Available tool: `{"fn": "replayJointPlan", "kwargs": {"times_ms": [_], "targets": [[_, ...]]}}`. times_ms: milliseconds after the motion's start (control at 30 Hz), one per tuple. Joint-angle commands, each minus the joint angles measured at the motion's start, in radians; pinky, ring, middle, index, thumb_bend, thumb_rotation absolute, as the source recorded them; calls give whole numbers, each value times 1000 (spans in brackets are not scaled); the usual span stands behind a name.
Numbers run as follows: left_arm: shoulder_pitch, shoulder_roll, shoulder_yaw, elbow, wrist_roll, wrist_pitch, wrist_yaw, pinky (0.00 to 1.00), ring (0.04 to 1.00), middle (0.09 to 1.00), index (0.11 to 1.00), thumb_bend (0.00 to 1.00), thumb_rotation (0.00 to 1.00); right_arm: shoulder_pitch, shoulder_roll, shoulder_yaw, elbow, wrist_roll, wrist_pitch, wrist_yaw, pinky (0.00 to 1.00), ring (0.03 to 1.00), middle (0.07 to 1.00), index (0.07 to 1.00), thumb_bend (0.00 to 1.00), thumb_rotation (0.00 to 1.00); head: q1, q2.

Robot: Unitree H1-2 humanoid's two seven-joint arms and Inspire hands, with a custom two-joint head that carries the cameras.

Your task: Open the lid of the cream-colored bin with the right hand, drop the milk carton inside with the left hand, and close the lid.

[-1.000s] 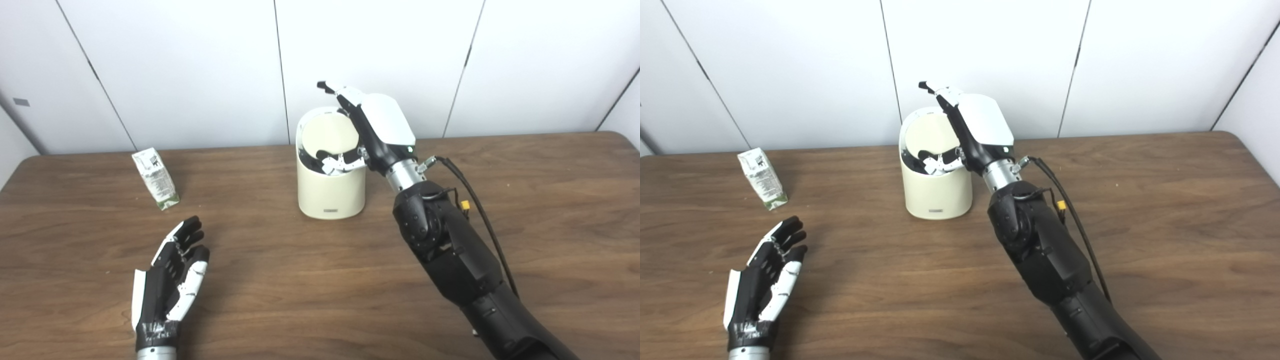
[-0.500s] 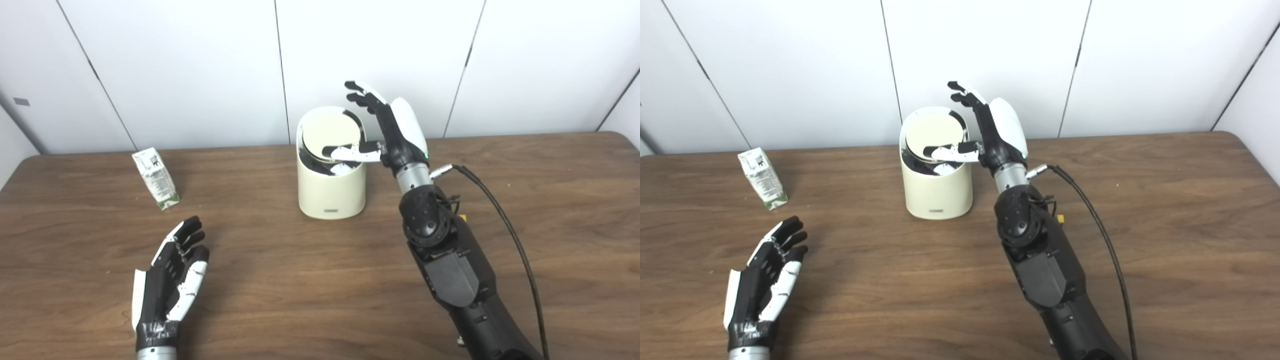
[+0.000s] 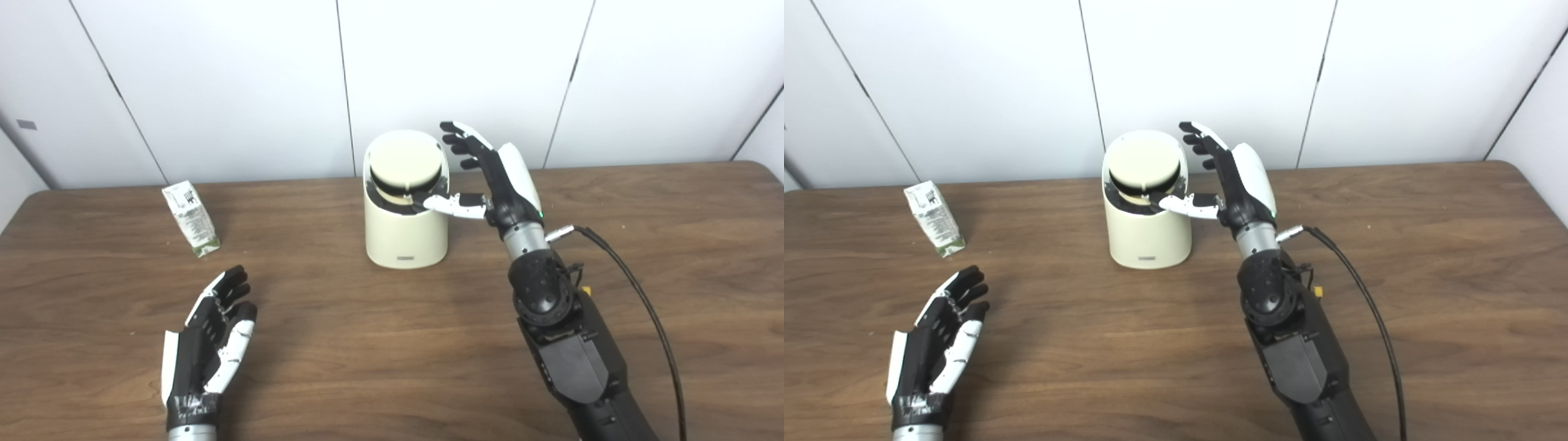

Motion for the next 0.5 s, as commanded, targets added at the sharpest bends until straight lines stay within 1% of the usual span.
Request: {"fn": "replayJointPlan", "kwargs": {"times_ms": [0, 200, 233, 333, 467], "targets": [[24, -11, -7, 26, -11, -4, 7, 785, 827, 850, 867, 547, 566, -9, -4, -8, -49, -4, -5, -2, 698, 788, 803, 834, 675, 290, -1, -1], [21, -7, -7, 34, -5, -9, 9, 787, 829, 849, 866, 555, 568, 34, -10, -31, -94, 24, -4, 4, 618, 778, 804, 838, 663, 324, -4, -3], [19, -6, -7, 36, -6, -13, 8, 784, 827, 848, 866, 555, 570, 42, -11, -33, -106, 25, -2, 7, 616, 778, 805, 838, 661, 330, -5, -4], [17, -4, -8, 39, -4, -18, 7, 782, 826, 849, 867, 546, 570, 62, -15, -35, -141, 20, 4, 15, 660, 781, 802, 838, 663, 343, -5, -4], [15, -1, -8, 39, -6, -13, 5, 786, 826, 850, 869, 536, 574, 92, -7, -41, -177, 30, 10, 17, 669, 780, 790, 831, 671, 336, -4, -3]]}}
